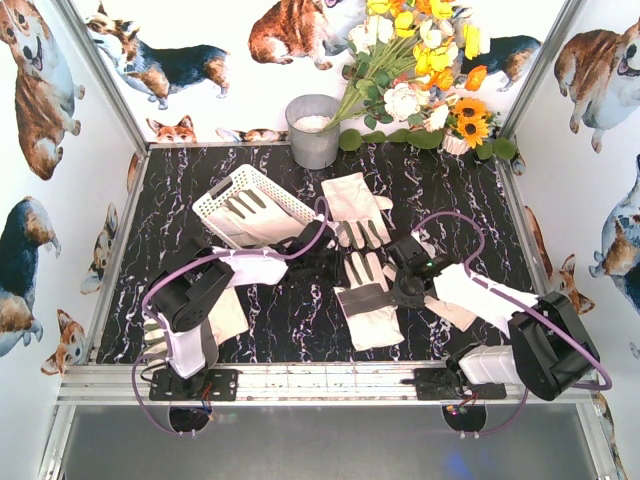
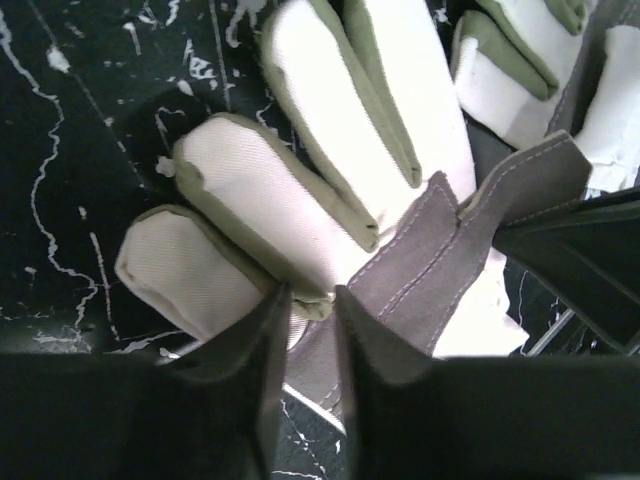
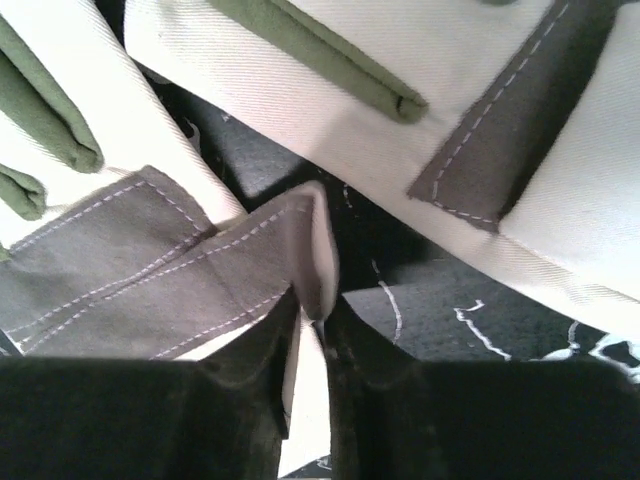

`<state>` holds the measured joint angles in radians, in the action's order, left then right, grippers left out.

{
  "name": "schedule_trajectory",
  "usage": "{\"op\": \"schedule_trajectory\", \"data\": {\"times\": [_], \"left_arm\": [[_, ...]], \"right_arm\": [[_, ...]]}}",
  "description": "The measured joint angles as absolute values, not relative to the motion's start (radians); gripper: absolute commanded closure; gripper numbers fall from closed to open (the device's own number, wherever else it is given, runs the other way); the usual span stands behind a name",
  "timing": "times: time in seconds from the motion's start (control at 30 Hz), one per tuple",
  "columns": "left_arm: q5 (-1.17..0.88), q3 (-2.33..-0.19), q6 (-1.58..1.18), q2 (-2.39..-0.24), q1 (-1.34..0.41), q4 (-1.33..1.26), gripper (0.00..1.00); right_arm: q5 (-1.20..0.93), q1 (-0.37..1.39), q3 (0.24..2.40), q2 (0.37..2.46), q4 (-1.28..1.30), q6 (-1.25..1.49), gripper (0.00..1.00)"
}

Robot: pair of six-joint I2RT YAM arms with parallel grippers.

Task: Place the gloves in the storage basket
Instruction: Adjust the glove at the center of the board, then pick up the glove from the center of the board.

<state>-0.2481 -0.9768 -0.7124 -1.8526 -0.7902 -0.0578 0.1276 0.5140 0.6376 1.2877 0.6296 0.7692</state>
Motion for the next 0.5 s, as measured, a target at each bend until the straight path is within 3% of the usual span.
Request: {"op": "schedule_trajectory", "data": {"times": [0.1, 0.23, 0.33, 0.5], "left_arm": [[-0.250, -0.977, -0.709, -1.842, -0.796, -0.062, 0.52], [-0.220, -0.984, -0.706, -1.789, -0.799, -0.003, 0.30], [-0.192, -0.999, -0.715, -1.726, -0.799, 0.051, 0.22], [-0.138, -1.060, -0.706, -1.605, -0.797, 0.149, 0.16]], "right_arm": [[0.131, 0.512, 0.638, 1.267, 0.655, 0.758, 0.48], [0.125, 0.508, 0.666, 1.169, 0.743, 0.716, 0.37], [0.126, 0.508, 0.735, 1.071, 0.794, 0.678, 0.30], [0.147, 0.474, 0.824, 0.974, 0.819, 0.632, 0.30]]}}
